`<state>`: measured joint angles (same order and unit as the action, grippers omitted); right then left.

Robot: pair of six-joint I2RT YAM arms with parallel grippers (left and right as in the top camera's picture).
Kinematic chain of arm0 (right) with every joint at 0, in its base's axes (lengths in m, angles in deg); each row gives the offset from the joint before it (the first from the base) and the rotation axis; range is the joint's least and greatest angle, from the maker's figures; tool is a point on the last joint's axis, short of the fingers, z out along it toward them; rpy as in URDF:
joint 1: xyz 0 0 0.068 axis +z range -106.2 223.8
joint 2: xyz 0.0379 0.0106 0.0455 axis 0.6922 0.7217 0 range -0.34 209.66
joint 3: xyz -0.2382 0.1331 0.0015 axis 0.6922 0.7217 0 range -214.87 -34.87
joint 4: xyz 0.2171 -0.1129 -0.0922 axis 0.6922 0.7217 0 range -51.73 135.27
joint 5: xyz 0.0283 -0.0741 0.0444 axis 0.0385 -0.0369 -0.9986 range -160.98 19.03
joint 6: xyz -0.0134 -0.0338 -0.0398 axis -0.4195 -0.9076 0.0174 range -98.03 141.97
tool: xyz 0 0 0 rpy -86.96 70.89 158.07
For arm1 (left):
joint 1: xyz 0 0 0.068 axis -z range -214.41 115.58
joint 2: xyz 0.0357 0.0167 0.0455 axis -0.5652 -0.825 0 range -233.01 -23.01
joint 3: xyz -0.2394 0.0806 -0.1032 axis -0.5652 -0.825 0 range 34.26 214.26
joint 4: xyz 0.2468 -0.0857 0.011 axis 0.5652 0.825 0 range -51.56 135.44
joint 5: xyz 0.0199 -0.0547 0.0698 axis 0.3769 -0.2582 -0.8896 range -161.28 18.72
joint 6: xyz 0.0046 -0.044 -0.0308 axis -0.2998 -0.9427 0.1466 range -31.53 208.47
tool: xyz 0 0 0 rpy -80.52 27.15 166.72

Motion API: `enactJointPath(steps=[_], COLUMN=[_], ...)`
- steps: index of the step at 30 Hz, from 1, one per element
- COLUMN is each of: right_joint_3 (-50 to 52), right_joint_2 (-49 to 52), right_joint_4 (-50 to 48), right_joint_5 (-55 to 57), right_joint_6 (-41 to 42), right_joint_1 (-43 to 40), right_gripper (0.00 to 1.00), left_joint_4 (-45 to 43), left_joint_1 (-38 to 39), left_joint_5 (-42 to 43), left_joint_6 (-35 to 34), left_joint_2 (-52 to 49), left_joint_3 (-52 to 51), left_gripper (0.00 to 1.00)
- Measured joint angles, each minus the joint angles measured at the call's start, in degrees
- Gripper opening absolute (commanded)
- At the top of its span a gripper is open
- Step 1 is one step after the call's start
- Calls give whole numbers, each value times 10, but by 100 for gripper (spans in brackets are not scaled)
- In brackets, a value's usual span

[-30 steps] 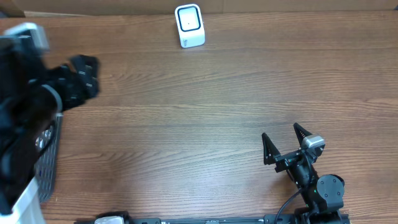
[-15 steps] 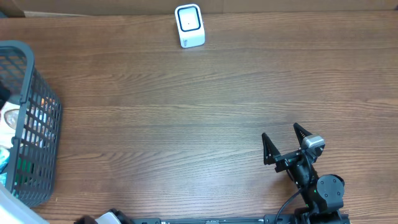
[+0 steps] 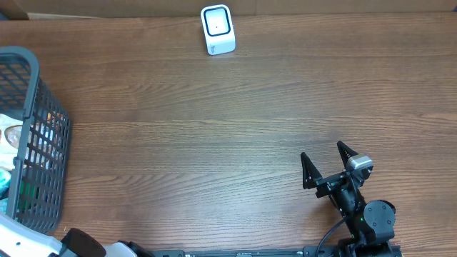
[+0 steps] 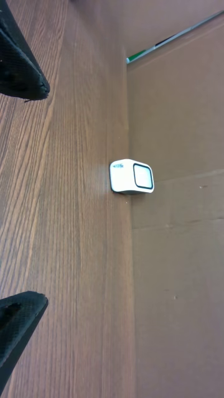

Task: Scan the item barcode
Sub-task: 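Move the left gripper over the grey basket and reach inside, then grasp the green-lidded jar in the basket with the left gripper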

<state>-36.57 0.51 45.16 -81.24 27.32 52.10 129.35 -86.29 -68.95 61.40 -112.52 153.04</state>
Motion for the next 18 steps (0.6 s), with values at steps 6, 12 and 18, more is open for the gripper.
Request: enactJointPath(steps=[6, 12, 18], right_joint_3=[0, 0, 0], right_joint_2=[0, 0, 0], right_joint_4=[0, 0, 0], right_joint_5=[0, 0, 0], right_joint_6=[0, 0, 0], right_joint_1=[0, 0, 0], right_gripper=[100, 100, 100], left_joint_4=[-43, -74, -89], left_joint_1=[-16, -29, -59], left_joint_5=[-2, -5, -11], left_joint_6=[15, 38, 52], left_joint_2=[-13, -25, -47], left_joint_3=[-84, -165, -229], left_gripper=[83, 95, 93])
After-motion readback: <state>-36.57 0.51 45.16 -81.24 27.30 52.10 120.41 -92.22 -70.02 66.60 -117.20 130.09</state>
